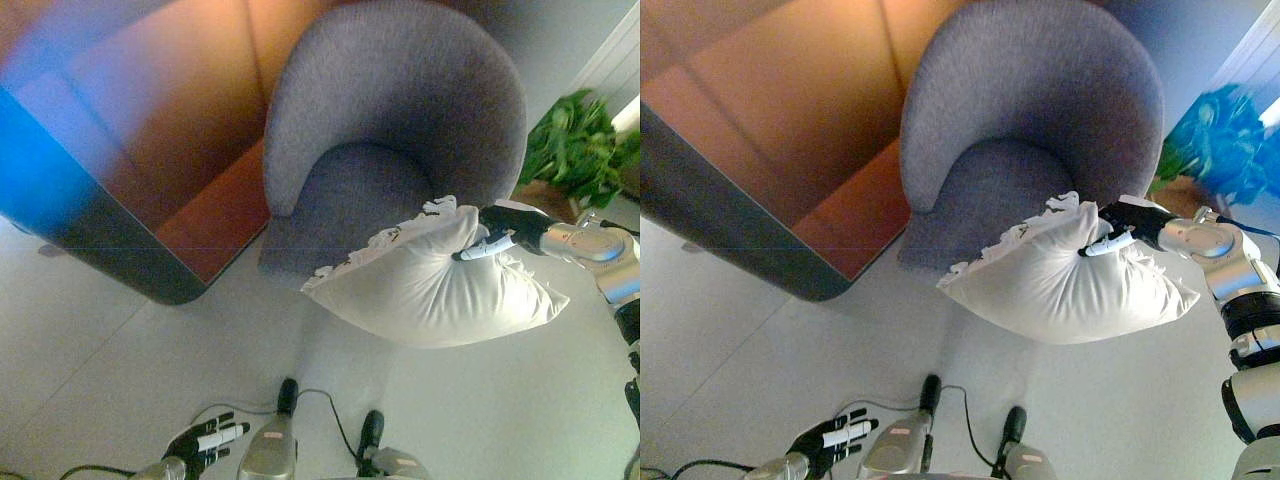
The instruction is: Pick up the pillow and put it on the sofa.
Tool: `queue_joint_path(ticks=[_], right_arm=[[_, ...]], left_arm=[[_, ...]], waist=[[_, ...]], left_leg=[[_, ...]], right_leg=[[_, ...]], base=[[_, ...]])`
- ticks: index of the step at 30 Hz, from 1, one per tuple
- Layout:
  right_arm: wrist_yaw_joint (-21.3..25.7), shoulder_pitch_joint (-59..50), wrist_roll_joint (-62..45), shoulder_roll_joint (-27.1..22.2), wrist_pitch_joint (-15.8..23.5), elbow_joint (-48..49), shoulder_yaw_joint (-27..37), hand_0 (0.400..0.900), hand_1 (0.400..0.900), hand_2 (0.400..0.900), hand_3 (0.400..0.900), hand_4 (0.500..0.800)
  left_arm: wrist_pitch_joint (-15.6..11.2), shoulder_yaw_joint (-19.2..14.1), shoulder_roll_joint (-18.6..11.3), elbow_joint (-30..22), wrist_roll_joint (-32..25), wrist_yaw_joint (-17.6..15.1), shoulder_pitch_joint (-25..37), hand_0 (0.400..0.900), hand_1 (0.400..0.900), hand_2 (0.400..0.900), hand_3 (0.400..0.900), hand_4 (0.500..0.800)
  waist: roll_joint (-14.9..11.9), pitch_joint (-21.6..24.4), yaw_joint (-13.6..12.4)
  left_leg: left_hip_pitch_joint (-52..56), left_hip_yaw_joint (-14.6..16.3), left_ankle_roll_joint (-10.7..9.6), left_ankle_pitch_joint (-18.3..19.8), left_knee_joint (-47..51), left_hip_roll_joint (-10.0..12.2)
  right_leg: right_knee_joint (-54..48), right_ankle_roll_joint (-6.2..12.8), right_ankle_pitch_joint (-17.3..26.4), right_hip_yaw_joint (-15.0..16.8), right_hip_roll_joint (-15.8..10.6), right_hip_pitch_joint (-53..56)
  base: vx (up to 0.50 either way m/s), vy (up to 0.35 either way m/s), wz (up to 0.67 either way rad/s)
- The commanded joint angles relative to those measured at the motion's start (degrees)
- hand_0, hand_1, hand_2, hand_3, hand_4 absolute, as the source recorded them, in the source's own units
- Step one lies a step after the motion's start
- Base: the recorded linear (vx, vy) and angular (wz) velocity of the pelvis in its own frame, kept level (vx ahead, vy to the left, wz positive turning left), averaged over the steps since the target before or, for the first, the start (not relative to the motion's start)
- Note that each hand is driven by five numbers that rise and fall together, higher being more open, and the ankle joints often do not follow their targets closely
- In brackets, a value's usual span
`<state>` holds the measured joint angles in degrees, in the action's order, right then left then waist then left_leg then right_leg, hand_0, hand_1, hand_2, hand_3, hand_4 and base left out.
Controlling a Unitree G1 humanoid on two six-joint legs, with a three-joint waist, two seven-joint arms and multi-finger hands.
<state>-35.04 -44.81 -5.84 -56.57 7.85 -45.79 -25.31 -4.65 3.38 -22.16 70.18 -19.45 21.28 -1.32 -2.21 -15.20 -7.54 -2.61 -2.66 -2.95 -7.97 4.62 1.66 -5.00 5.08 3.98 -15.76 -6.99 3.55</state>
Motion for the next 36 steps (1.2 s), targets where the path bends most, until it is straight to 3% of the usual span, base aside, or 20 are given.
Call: queue_joint_path(ticks=[1,4,15,22,27,28,29,36], right_arm=[[-0.15,-14.96,-10.18,-5.07,2.83,-1.55,-2.87,0.4,0.4,0.4,0.4,0.5],[-0.51,-21.1,-10.96,-4.04,0.92,-5.91,-4.86,0.4,0.4,0.4,0.4,0.5],[8.71,-31.19,-7.98,-1.74,-9.96,-14.35,-7.82,0.4,0.4,0.4,0.4,0.5],[10.09,-32.13,-7.81,-2.8,-12.42,-16.49,-8.62,0.4,0.4,0.4,0.4,0.5],[13.74,-31.88,-7.37,-3.29,-15.64,-19.12,-8.44,0.4,0.4,0.4,0.4,0.5],[16.8,-32.22,-7.21,-3.27,-16.69,-19.8,-8.63,0.698,0.698,0.698,0.698,0.679],[17.35,-32.41,-7.26,-3.28,-17.39,-20.17,-8.54,0.9,0.9,0.9,0.9,0.8],[18.29,-33.85,-8.94,-3.71,-18.0,-21.68,-9.99,0.9,0.9,0.9,0.9,0.8]], left_arm=[[-0.22,2.11,-2.29,3.74,2.79,-0.15,-4.54,0.9,0.9,0.9,0.9,0.8],[-0.62,1.39,-2.06,5.49,4.23,-0.52,-5.08,0.9,0.9,0.9,0.9,0.8],[-0.57,1.76,-2.47,6.63,4.24,-1.43,-5.87,0.9,0.9,0.9,0.9,0.8],[-1.22,1.39,-2.71,6.88,4.18,-1.64,-6.6,0.9,0.9,0.9,0.9,0.8],[-2.6,1.51,-3.37,6.91,3.5,-1.69,-6.82,0.9,0.9,0.9,0.9,0.8],[-2.79,1.91,-3.51,6.59,3.03,-1.82,-6.69,0.9,0.9,0.9,0.9,0.8],[-2.69,2.09,-3.54,6.41,2.83,-1.97,-6.54,0.9,0.9,0.9,0.9,0.8],[-3.1,3.22,-3.98,5.03,0.08,-1.74,-5.43,0.9,0.9,0.9,0.9,0.8]], waist=[[-3.86,8.59,-2.84],[-4.91,9.59,-4.11],[-6.04,8.78,-7.01],[-6.61,7.99,-8.22],[-7.23,6.66,-9.4],[-7.25,6.26,-9.61],[-7.23,6.14,-9.67],[-6.94,4.09,-9.47]], left_leg=[[3.69,1.81,-0.91,5.63,0.38,-1.04],[4.6,1.46,-0.92,5.94,0.38,-1.06],[5.09,-0.36,-0.66,6.01,0.38,-1.11],[4.37,-1.55,-0.58,5.84,0.38,-1.08],[3.04,-2.79,-0.56,5.65,0.38,-0.76],[2.64,-2.98,-0.52,5.56,0.38,-0.73],[2.41,-3.05,-0.49,5.53,0.38,-0.7],[0.55,-3.15,-0.4,5.34,0.38,-0.32]], right_leg=[[0.0,0.93,-0.26,-0.73,0.96,1.14],[0.0,1.03,-0.37,-1.3,0.85,2.14],[0.0,1.41,-0.18,-2.87,0.67,3.34],[0.0,1.57,-0.21,-3.6,0.71,3.13],[0.0,1.55,-0.24,-4.01,0.93,2.27],[0.0,1.52,-0.2,-4.01,1.03,1.98],[0.0,1.51,-0.19,-4.03,1.06,1.81],[0.0,1.56,-0.04,-3.38,1.02,0.02]], base=[[0.09,0.048,0.14],[0.09,0.027,0.13],[0.05,0.019,0.13],[0.03,0.0,0.13],[0.04,-0.022,0.14],[0.0,-0.026,0.06],[-0.02,-0.032,0.06],[-0.06,-0.026,-0.04]])
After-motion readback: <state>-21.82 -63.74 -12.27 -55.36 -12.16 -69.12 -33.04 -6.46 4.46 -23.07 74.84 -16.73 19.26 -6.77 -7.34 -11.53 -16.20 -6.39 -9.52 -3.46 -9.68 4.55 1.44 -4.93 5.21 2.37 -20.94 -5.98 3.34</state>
